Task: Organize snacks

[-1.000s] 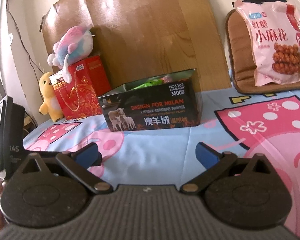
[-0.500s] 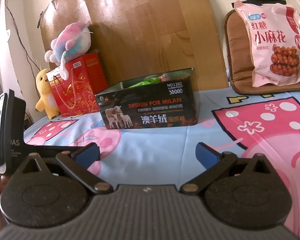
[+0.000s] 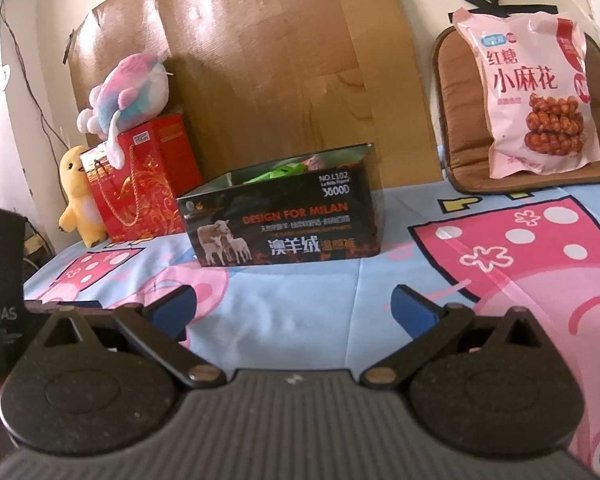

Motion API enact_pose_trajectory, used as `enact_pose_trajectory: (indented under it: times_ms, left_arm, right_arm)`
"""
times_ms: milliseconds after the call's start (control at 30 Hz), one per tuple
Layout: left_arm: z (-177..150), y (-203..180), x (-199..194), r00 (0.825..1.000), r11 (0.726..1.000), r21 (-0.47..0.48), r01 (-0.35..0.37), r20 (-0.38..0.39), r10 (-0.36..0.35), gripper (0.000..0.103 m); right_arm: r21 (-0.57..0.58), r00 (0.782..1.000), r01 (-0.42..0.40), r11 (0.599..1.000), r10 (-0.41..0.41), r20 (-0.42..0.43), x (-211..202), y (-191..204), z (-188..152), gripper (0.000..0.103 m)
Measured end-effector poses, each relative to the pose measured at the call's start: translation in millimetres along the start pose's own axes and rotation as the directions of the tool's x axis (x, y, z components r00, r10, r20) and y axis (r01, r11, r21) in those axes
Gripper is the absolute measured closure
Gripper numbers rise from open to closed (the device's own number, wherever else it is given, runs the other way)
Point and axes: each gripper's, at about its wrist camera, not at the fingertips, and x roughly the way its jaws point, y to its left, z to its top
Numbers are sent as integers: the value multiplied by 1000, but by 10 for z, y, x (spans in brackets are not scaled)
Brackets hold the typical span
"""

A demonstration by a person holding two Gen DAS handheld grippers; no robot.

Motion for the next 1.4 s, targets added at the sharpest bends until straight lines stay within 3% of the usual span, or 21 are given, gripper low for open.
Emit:
enact_pose_trajectory:
  times_ms: [1400]
  left_arm:
    - [-7, -11, -60, 999, 1000, 7, 10, 34, -11, 0]
  right_arm:
    - [7, 1000, 9, 1000, -9, -10, 23, -8, 1, 0]
